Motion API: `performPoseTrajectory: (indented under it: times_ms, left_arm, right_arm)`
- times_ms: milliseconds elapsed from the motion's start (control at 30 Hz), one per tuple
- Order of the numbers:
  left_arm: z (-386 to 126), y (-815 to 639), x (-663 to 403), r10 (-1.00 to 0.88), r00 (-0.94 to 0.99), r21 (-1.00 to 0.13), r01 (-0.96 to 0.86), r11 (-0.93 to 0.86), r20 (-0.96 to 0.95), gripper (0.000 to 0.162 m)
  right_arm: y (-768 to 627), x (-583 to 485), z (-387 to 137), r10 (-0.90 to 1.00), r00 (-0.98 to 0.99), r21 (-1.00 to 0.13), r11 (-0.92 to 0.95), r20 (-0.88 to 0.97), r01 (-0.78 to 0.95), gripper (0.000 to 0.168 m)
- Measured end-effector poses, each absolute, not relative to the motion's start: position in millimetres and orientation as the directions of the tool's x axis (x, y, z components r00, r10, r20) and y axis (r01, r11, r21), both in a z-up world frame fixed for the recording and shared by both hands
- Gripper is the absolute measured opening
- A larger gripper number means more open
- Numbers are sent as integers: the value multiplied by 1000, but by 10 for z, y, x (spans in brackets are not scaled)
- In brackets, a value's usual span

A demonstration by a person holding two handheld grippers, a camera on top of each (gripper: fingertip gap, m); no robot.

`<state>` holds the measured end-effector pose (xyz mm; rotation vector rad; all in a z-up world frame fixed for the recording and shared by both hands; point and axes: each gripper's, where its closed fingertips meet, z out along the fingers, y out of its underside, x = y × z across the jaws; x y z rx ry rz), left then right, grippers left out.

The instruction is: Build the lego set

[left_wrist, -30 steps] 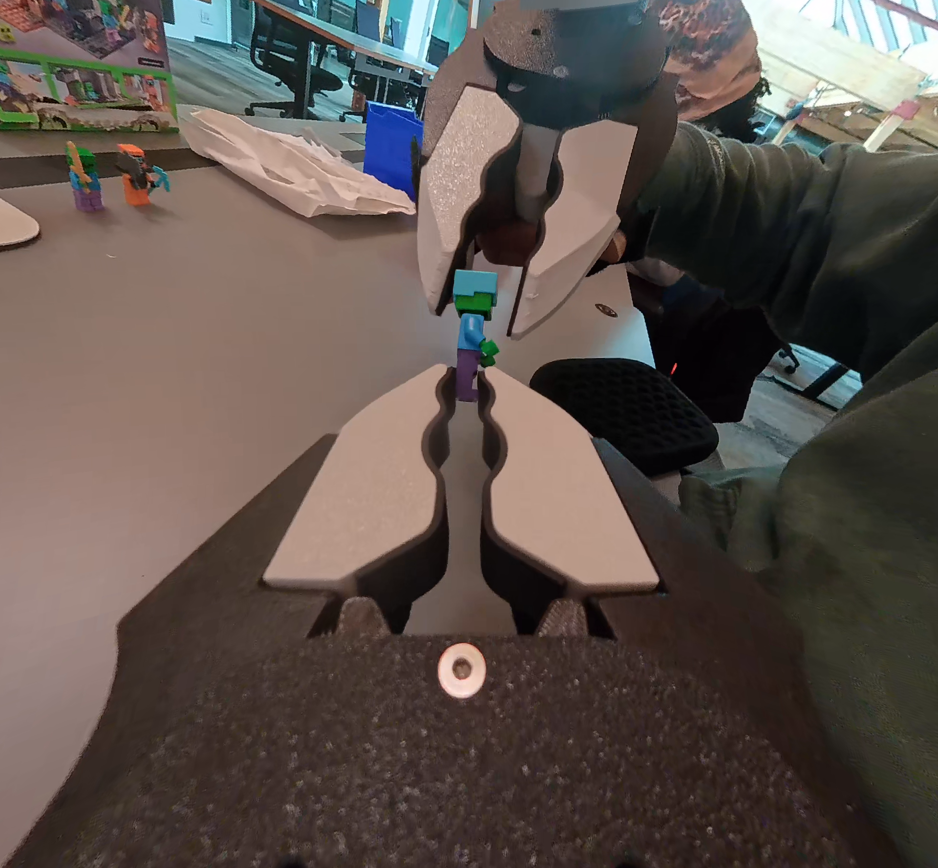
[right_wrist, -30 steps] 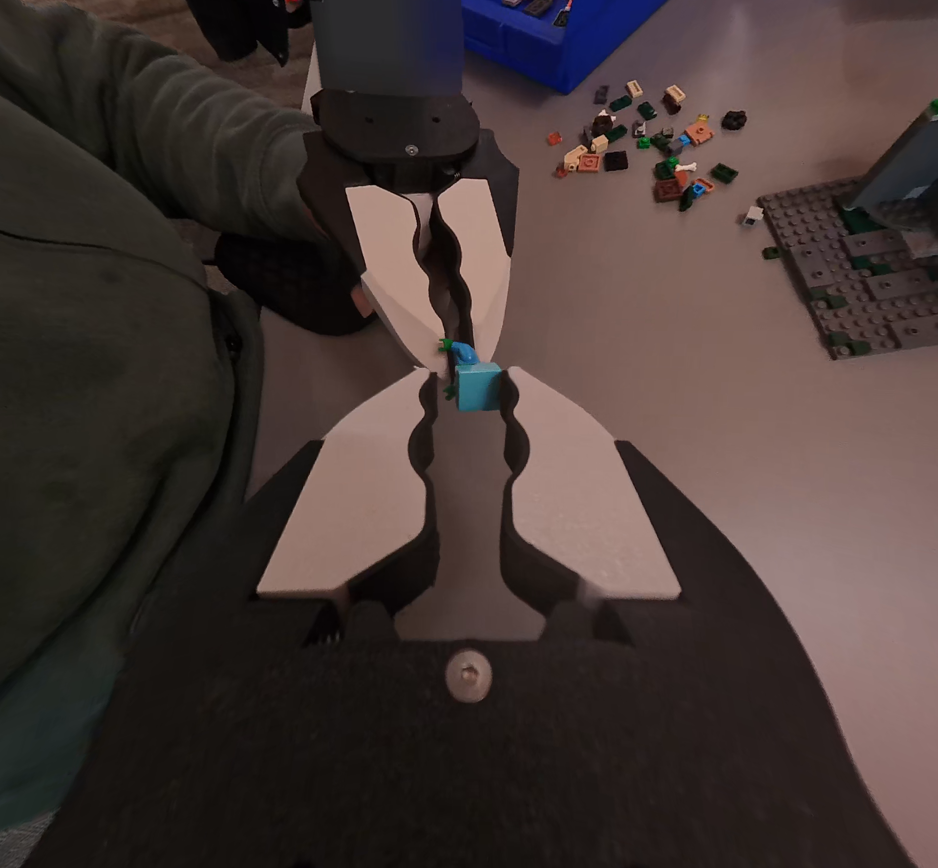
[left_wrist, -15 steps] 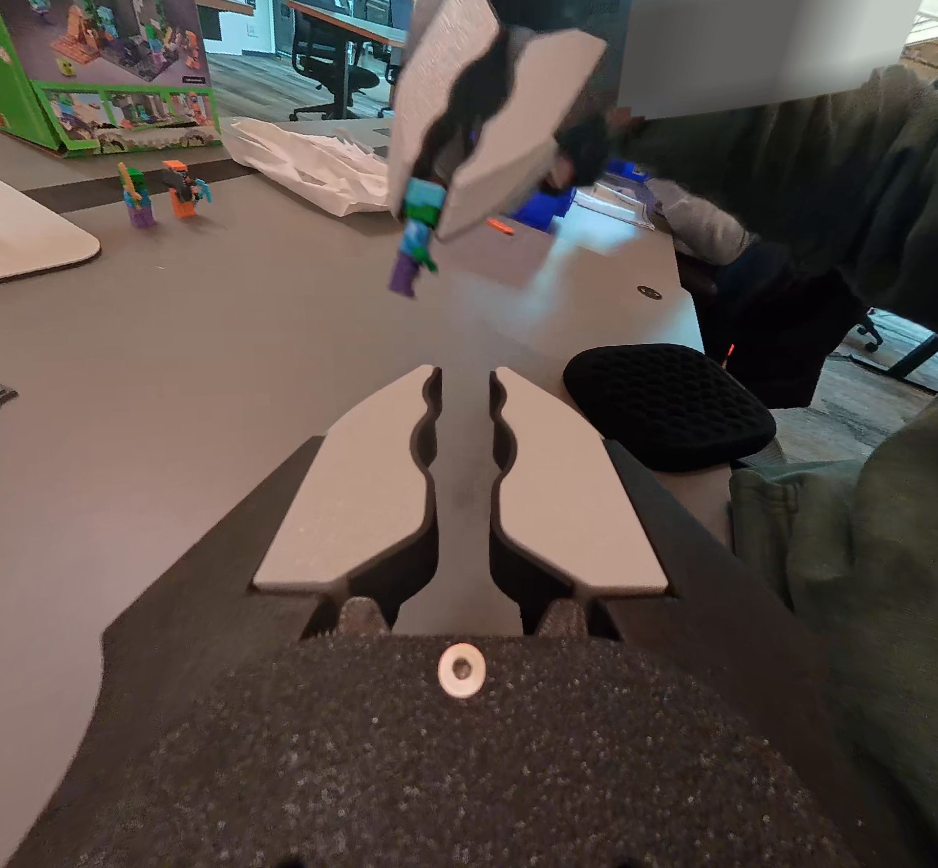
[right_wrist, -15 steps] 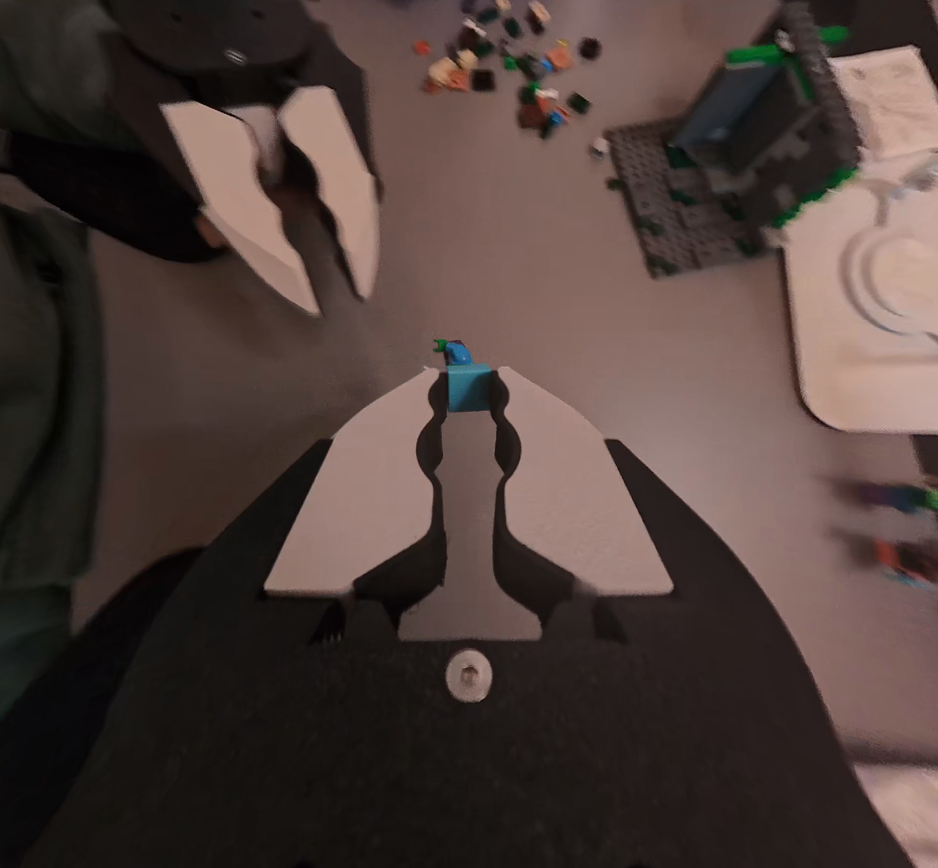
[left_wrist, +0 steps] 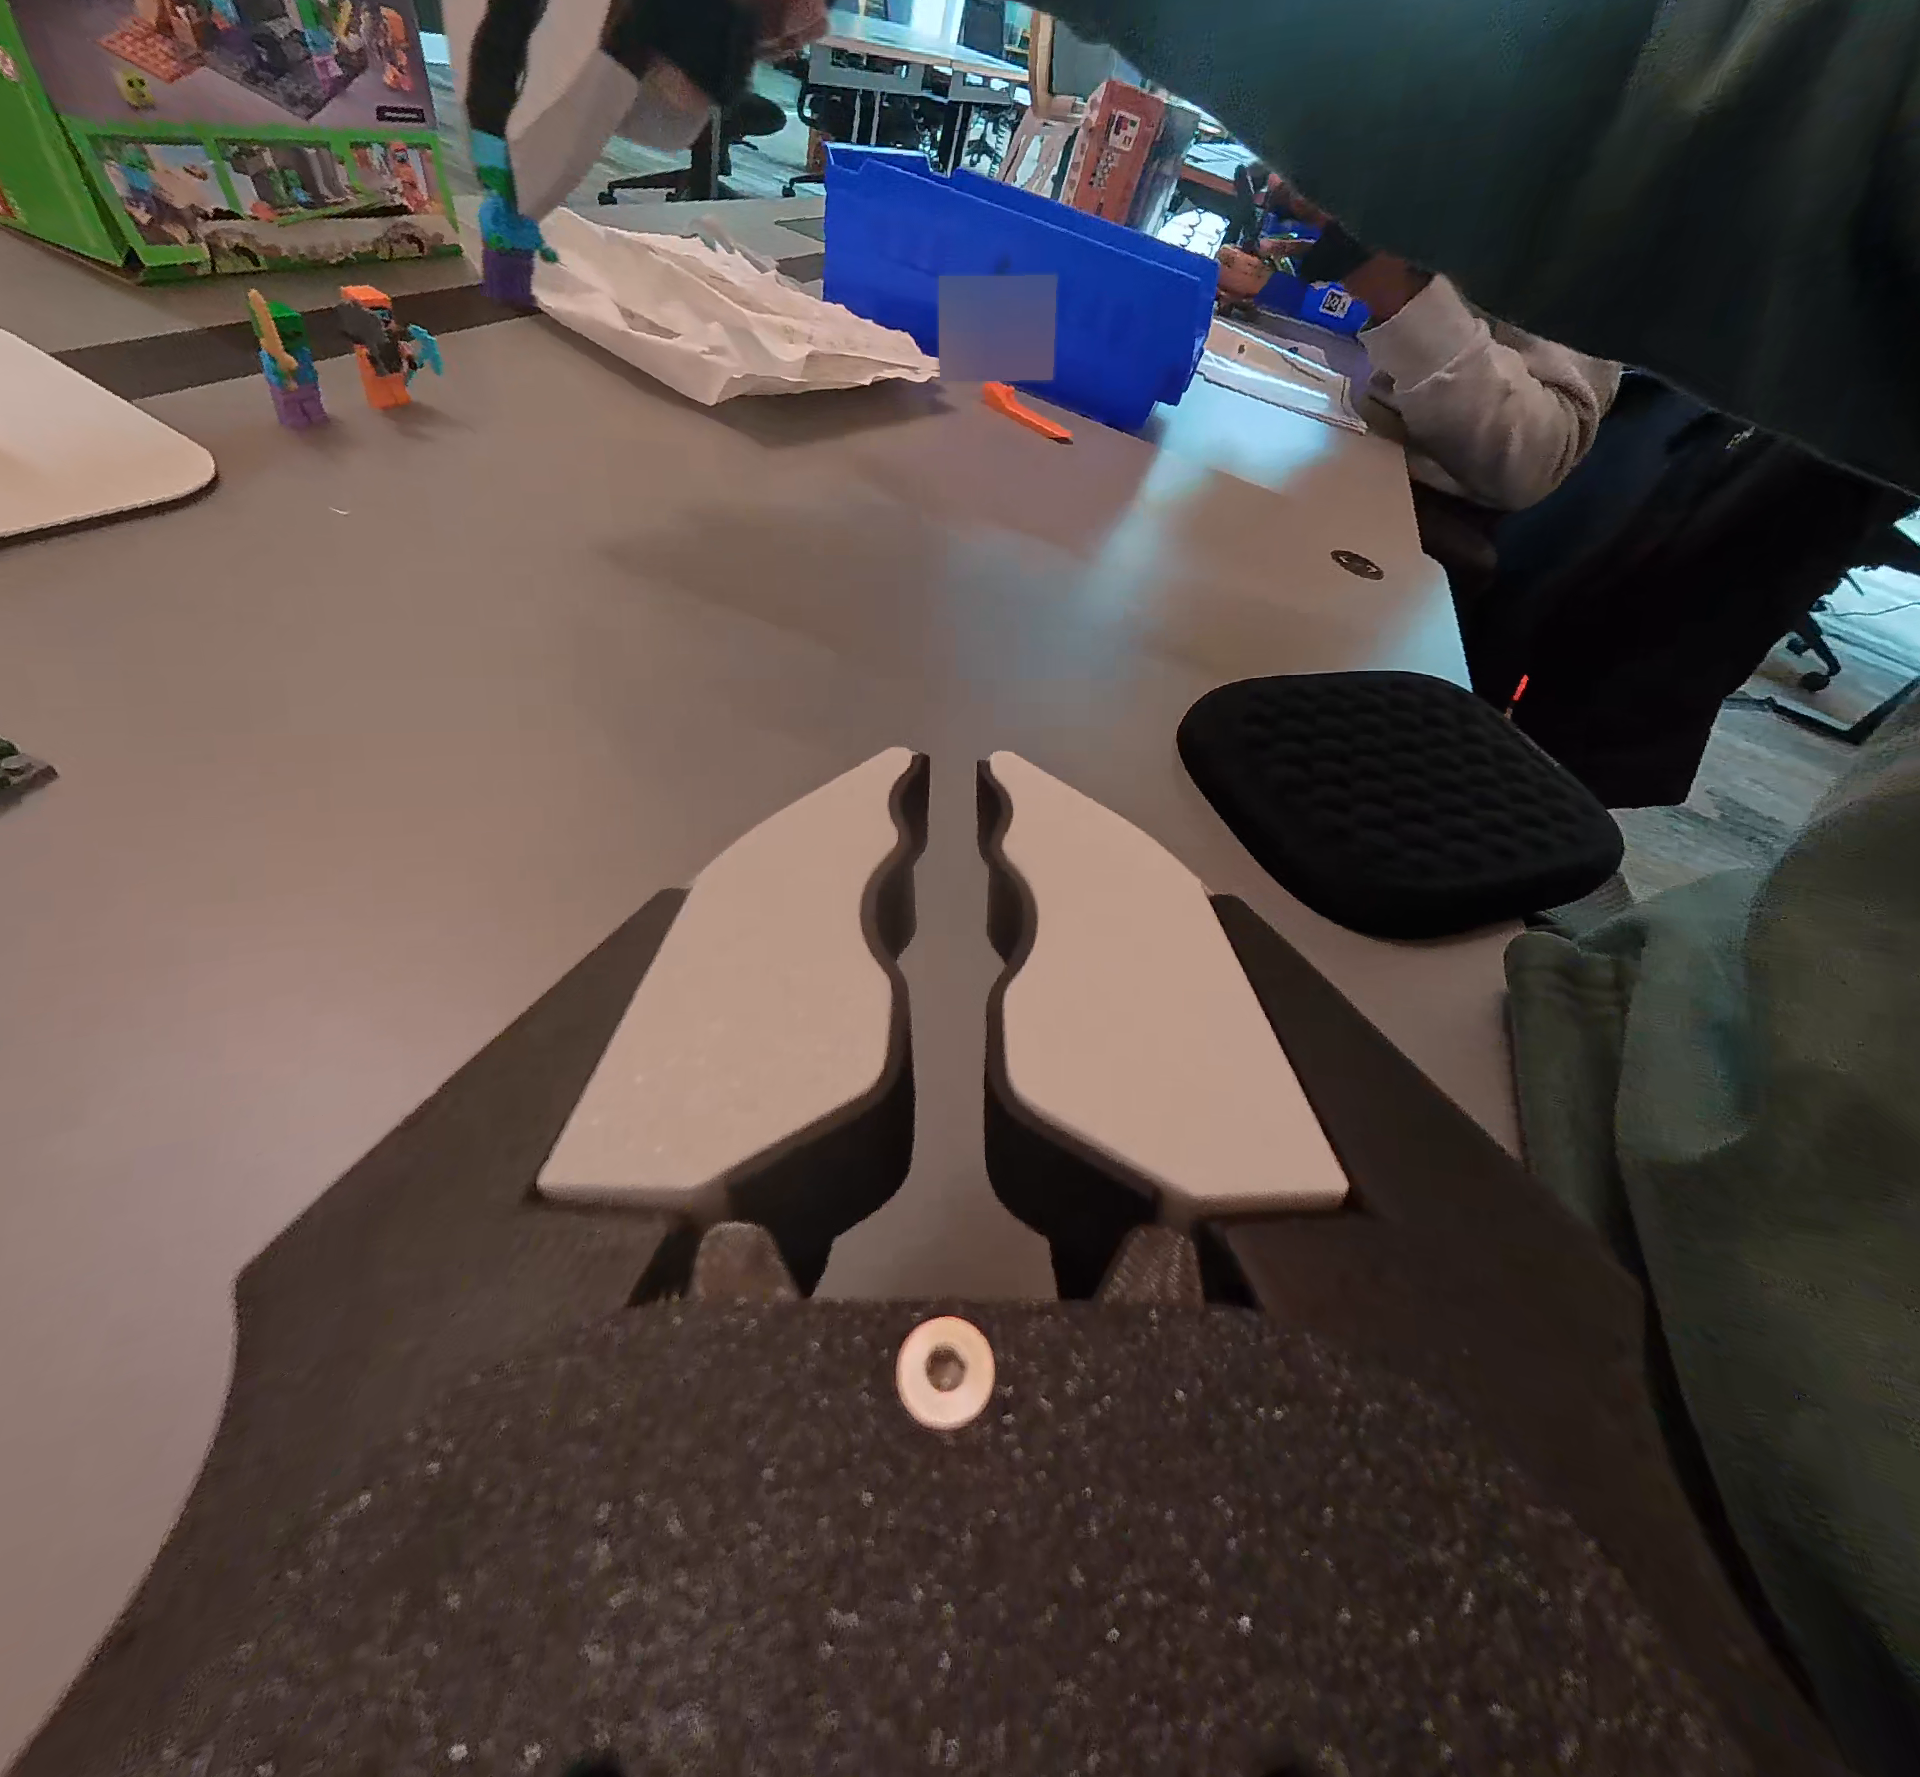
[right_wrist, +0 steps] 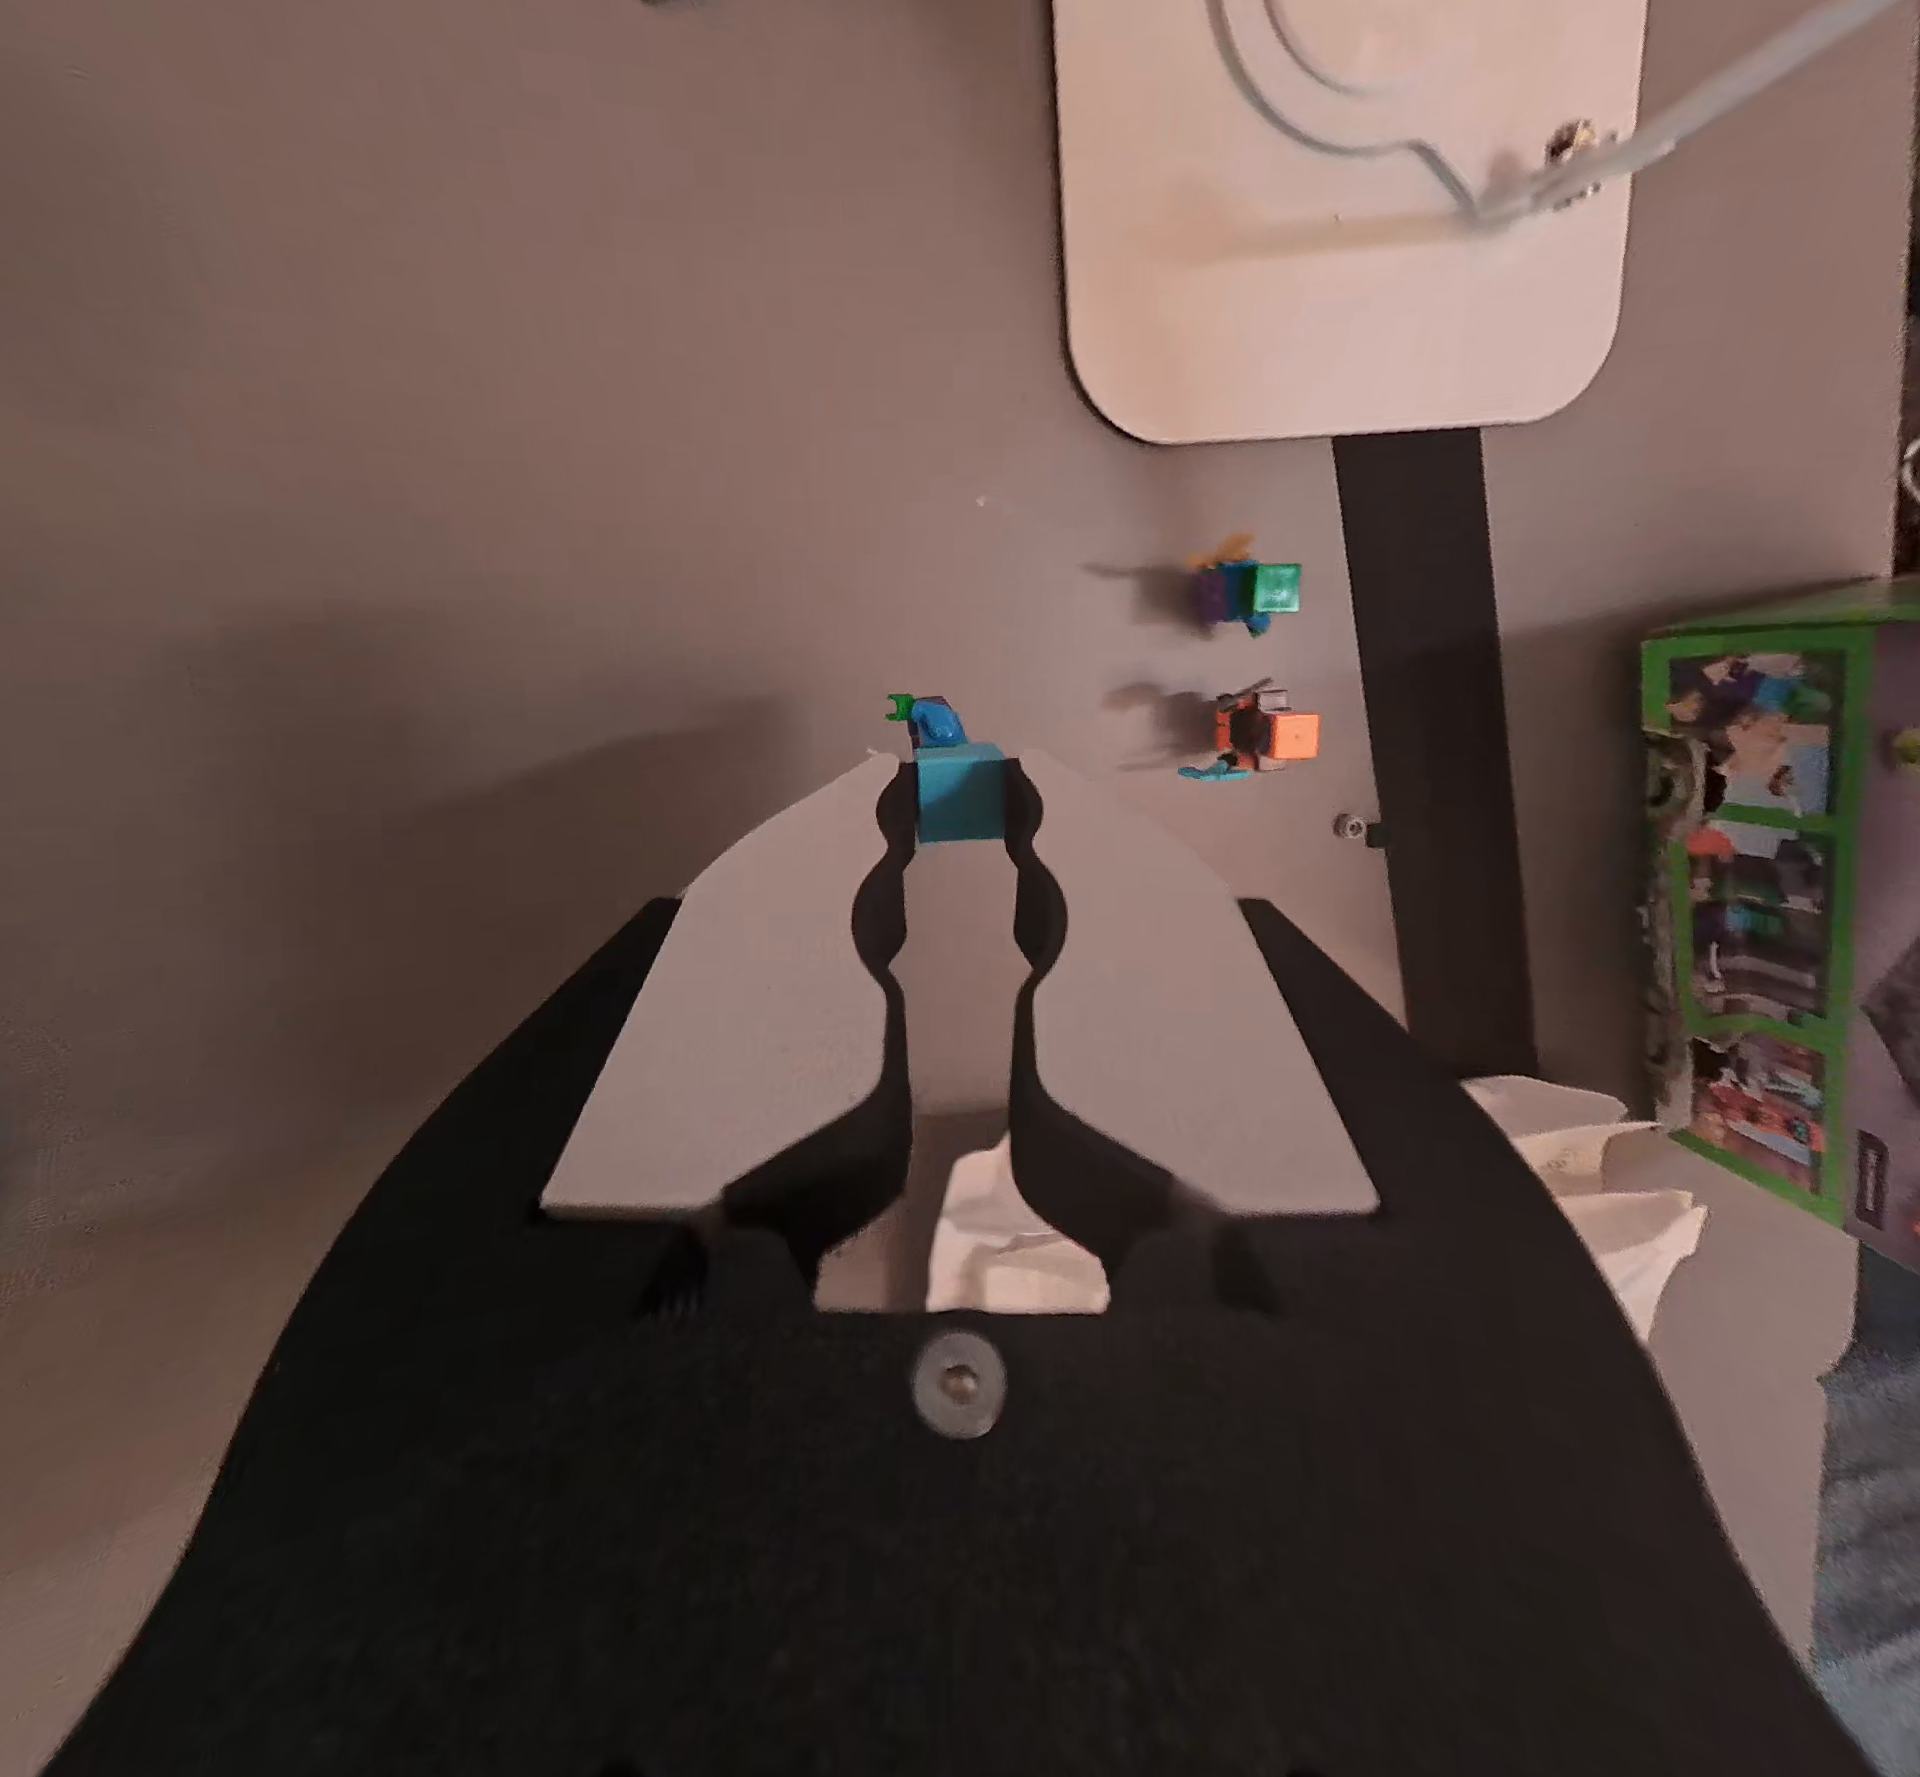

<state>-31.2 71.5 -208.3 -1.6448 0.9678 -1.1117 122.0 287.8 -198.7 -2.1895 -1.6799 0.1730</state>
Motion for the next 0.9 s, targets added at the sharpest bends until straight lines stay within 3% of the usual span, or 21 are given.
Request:
performPoseTrajectory:
  times_ms: [400,900]
  left_arm:
    - [-2120,711,-323,-928,274,-945,-137,-298,253,7]
    - [-2173,761,-339,-914,268,-929,-127,-347,304,6]
  right_arm:
    - [3384,1743,-2422,938,334,-208,-310,91,928,16]
    - [3662,1932,-2707,946,312,-156,-295,93,943,17]
